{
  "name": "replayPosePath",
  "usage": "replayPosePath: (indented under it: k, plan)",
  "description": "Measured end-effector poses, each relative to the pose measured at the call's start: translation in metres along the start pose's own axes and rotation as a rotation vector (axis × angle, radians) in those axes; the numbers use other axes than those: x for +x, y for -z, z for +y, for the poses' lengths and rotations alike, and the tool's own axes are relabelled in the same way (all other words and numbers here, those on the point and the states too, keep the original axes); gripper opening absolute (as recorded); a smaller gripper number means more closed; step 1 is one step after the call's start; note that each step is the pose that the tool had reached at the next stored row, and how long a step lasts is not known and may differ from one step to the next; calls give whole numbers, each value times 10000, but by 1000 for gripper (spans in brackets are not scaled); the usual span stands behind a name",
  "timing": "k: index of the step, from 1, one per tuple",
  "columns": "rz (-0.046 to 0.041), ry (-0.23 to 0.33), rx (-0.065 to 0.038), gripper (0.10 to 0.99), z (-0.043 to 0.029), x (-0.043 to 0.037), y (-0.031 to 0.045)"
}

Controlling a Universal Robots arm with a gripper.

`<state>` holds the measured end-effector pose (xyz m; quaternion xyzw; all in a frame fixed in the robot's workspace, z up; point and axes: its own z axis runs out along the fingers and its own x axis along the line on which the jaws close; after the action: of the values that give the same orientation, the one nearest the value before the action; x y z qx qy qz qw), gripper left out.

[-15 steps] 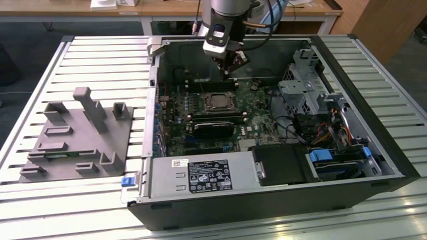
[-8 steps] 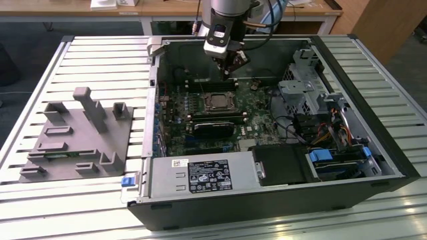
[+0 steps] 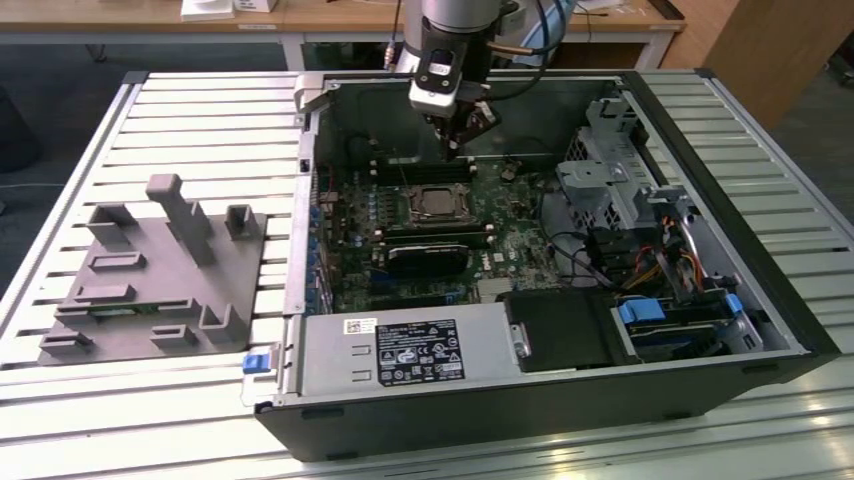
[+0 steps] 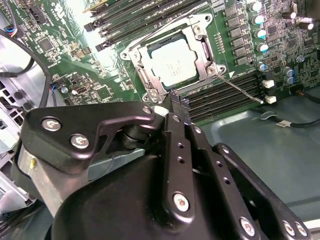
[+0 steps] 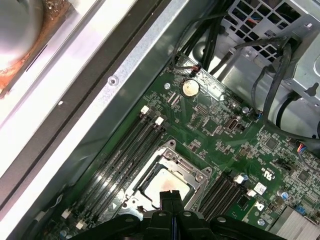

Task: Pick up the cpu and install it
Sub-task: 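Install the first cpu locking lever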

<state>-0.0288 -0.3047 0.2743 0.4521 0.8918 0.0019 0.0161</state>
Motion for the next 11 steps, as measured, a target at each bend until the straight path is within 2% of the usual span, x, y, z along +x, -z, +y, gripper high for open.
replayPosePath:
  k: [11]
  plan:
    - [5, 269, -7, 106, 0, 0, 0]
